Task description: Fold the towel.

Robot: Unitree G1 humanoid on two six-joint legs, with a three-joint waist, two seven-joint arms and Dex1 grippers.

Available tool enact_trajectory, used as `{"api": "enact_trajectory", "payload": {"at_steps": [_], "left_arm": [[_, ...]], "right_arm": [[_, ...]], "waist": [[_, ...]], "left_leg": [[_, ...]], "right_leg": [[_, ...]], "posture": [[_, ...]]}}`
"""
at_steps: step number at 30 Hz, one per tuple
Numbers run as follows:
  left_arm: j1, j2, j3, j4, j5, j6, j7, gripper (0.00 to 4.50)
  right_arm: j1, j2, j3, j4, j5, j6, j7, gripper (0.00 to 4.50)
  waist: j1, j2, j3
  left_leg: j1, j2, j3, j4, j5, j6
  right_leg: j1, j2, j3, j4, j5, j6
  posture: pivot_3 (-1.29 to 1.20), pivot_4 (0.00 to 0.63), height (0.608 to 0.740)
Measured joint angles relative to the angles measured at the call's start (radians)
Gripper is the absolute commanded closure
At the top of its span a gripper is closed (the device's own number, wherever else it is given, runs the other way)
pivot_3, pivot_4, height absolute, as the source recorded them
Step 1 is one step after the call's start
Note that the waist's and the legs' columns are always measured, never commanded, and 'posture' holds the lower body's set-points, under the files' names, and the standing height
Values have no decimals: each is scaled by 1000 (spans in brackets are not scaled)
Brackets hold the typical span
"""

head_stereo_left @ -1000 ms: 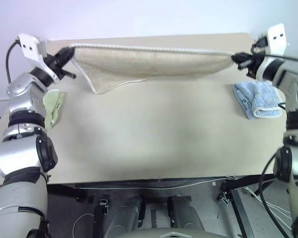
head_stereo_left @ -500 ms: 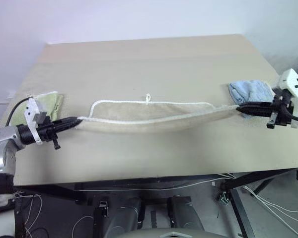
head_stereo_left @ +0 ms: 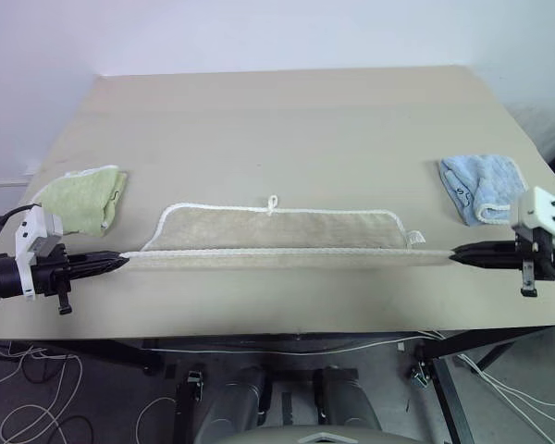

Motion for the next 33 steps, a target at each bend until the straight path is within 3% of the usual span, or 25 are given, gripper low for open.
{"api": "enact_trajectory", "payload": {"at_steps": [6, 12, 18, 25, 33], "left_arm": [[-61, -7, -14, -24, -4, 51, 46, 4471], [-153, -20, -43, 15, 6, 53, 84, 4471], [-250, -70, -86, 156, 90, -96, 151, 4471], [-345, -128, -113, 376, 165, -267, 217, 4471], [-375, -190, -114, 507, 178, -426, 266, 4471]], "right_arm": [[23, 37, -7, 16, -2, -20, -33, 4500], [-116, 66, 20, 83, 4, -13, -96, 4500], [-331, 182, 154, 216, -34, -21, -198, 4500], [-393, 247, 268, 303, -77, -63, -204, 4500], [-482, 304, 339, 426, -155, -132, -250, 4500]], "waist": [[-4, 0, 0], [-9, 0, 0], [-8, 0, 0], [-6, 0, 0], [-12, 0, 0]], "left_leg": [[0, 0, 0, 0, 0, 0], [0, 0, 0, 0, 0, 0], [0, 0, 0, 0, 0, 0], [0, 0, 0, 1, 0, 0], [0, 0, 0, 2, 2, 1]], "right_leg": [[0, 0, 0, 0, 0, 0], [-1, 0, 0, 1, 1, 3], [-1, 0, 0, 0, 2, 3], [-1, 1, 0, 1, 2, 3], [-2, 1, 0, 3, 2, 3]], "posture": [[0, 150, 740], [0, 150, 740], [0, 150, 740], [0, 150, 740], [0, 150, 740]]}}
